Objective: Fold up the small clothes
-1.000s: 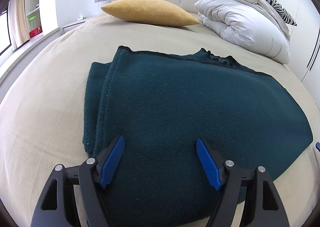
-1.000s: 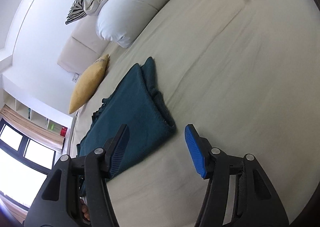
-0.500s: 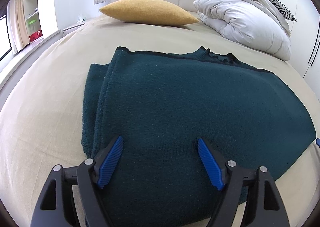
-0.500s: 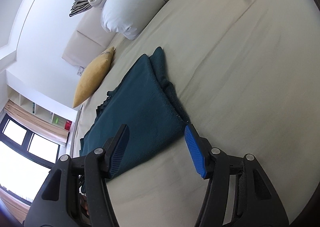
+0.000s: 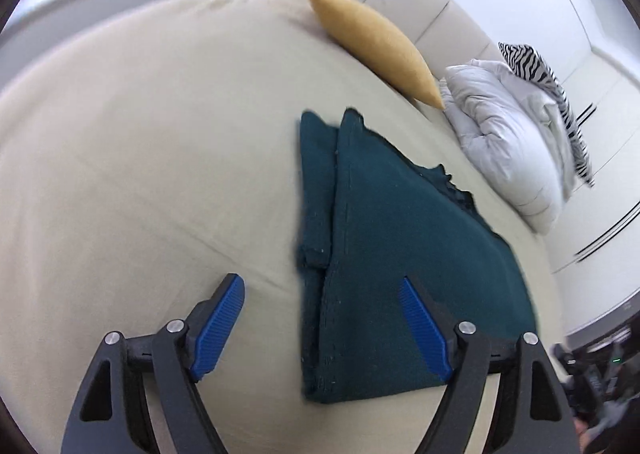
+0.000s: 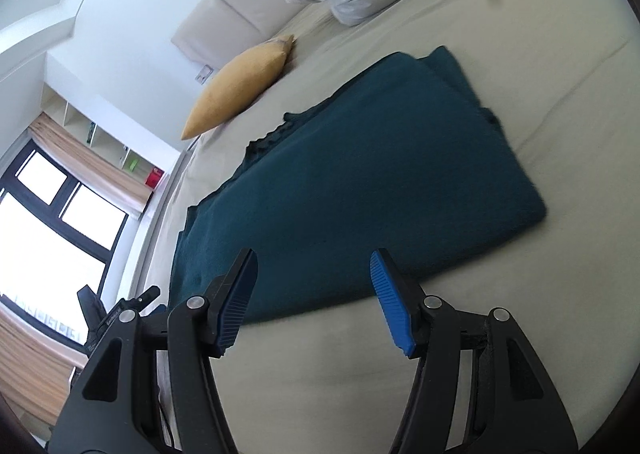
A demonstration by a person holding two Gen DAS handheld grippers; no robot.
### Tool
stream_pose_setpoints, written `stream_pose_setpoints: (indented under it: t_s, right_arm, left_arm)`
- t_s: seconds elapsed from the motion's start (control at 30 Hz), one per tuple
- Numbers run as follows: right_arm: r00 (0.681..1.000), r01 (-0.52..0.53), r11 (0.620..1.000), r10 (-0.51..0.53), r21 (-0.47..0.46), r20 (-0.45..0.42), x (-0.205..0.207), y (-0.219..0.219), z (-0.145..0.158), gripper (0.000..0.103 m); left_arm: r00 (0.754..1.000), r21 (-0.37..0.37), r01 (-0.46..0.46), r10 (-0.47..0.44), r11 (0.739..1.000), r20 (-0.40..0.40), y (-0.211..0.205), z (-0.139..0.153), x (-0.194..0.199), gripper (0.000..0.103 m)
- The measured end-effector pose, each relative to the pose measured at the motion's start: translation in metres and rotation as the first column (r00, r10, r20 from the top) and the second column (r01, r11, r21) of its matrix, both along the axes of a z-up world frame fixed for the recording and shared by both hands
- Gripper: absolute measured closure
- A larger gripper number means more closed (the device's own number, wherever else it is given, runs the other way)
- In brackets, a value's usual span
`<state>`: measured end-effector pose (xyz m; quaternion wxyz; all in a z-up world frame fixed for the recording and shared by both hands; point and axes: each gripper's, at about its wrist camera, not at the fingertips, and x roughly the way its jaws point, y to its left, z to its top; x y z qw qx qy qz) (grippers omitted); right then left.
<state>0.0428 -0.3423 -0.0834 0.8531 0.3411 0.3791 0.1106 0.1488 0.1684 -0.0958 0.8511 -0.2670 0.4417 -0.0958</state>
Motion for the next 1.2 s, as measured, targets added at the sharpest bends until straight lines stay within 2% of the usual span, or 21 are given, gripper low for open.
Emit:
stream_pose_setpoints:
  t_s: [0.1, 0.2, 0.37, 0.47, 0.53, 0.57, 0.63, 0.93, 1.1, 1.2]
  right_arm:
    - [0.999, -0.050, 0.999, 0.050, 0.017, -0.003, 0.014, 0.022, 0.001, 0.046]
    - [0.994, -0.109, 0.994, 0.109, 0.023, 0.006, 0.030, 0.046, 0.006, 0.046]
    - [0.983, -0.182, 0.983, 0.182, 0.038, 0.018, 0.054, 0.076, 0.016, 0.046]
    - [0.979, -0.205, 0.976, 0.204, 0.072, 0.012, 0.069, 0.088, 0.015, 0.046]
    - [0.975, -0.222, 0.972, 0.222, 0.082, 0.002, 0.079, 0.096, 0.014, 0.046]
    - [0.972, -0.232, 0.969, 0.233, 0.081, -0.005, 0.085, 0.102, 0.013, 0.046]
    - [0.967, -0.254, 0.965, 0.255, 0.072, -0.016, 0.095, 0.114, 0.010, 0.046]
    - [0.933, -0.352, 0.935, 0.354, 0.043, -0.058, 0.142, 0.171, 0.000, 0.046]
    - [0.914, -0.390, 0.918, 0.395, 0.067, -0.094, 0.171, 0.192, -0.022, 0.046]
    - [0.916, -0.384, 0.915, 0.394, 0.122, -0.072, 0.179, 0.187, -0.032, 0.046]
  left_arm:
    - [0.999, -0.105, 0.036, -0.038, 0.994, -0.019, 0.002, -0.005, 0.007, 0.021]
    - [0.999, -0.175, 0.024, -0.031, 0.984, -0.040, 0.008, -0.010, 0.017, 0.021]
    - [0.995, -0.216, 0.052, -0.068, 0.975, -0.067, 0.000, -0.013, 0.044, 0.021]
    - [0.993, -0.251, 0.052, -0.076, 0.967, -0.086, -0.001, -0.015, 0.050, 0.031]
    - [0.990, -0.276, 0.049, -0.083, 0.960, -0.112, 0.001, -0.020, 0.052, 0.062]
    - [0.988, -0.287, 0.051, -0.090, 0.957, -0.123, 0.002, -0.024, 0.052, 0.066]
    - [0.987, -0.282, 0.062, -0.100, 0.957, -0.123, 0.002, -0.026, 0.050, 0.074]
    - [0.991, -0.289, 0.076, -0.104, 0.954, -0.083, 0.008, -0.023, 0.047, 0.082]
    - [0.993, -0.231, 0.093, -0.106, 0.968, -0.043, -0.001, -0.010, 0.048, 0.083]
    - [0.992, -0.145, 0.125, -0.129, 0.981, -0.016, -0.014, 0.006, 0.050, 0.084]
